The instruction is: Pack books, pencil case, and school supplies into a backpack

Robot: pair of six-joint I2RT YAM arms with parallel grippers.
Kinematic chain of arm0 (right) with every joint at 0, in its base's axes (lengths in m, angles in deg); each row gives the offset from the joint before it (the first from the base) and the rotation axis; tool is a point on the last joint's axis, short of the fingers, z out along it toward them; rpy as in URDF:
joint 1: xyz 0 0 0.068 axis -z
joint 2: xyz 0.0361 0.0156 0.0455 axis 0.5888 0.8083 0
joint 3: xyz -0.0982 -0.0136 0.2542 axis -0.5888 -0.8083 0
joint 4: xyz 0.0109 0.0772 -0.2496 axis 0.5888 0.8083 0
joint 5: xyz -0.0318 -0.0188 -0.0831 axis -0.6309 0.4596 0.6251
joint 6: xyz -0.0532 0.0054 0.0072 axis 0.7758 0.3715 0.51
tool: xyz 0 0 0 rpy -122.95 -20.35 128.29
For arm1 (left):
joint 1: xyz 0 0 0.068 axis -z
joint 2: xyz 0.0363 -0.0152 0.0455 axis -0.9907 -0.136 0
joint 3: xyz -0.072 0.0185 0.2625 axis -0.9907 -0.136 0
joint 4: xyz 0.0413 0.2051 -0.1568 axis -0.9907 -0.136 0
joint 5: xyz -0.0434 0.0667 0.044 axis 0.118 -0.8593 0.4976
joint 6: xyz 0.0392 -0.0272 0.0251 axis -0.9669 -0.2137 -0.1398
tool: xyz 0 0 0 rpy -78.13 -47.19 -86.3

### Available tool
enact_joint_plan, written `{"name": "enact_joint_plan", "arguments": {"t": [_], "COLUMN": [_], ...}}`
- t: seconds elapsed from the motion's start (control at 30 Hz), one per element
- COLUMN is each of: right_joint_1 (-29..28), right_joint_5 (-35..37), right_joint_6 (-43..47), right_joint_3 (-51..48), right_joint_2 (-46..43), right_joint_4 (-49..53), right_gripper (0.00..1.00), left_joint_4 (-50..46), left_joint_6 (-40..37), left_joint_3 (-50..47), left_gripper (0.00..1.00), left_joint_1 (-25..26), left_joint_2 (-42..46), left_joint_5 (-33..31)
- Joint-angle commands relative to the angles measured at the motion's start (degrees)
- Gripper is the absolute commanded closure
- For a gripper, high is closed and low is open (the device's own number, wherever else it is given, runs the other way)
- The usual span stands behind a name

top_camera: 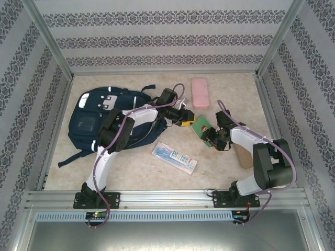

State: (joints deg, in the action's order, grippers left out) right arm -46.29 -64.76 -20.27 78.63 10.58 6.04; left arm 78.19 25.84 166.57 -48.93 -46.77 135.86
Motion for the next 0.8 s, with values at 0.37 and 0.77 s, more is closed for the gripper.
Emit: {"name": "enact_joint_plan", "arguments": {"t": [0.37, 0.77], "right_joint_1": [0.5, 1.5], "right_joint_5": [5.8, 9.5], "right_joint_6": [7.6, 10.9], "right_joint_3": [5.0, 8.3], "right_joint_2": [-0.6, 3.6], "right_joint_4": [1.5, 3.3], "right_gripper": [0.41, 0.41], "left_joint_4": [-26.6, -31.3], "left_joint_6": [-15.2, -14.1], "left_joint_3": [3.2, 5.5], "left_gripper": [0.54, 0.50], "left_joint_1": [4.3, 4.4], "left_joint_2": [3.3, 1.4], "left_joint_5": [-16.1, -24.9]}}
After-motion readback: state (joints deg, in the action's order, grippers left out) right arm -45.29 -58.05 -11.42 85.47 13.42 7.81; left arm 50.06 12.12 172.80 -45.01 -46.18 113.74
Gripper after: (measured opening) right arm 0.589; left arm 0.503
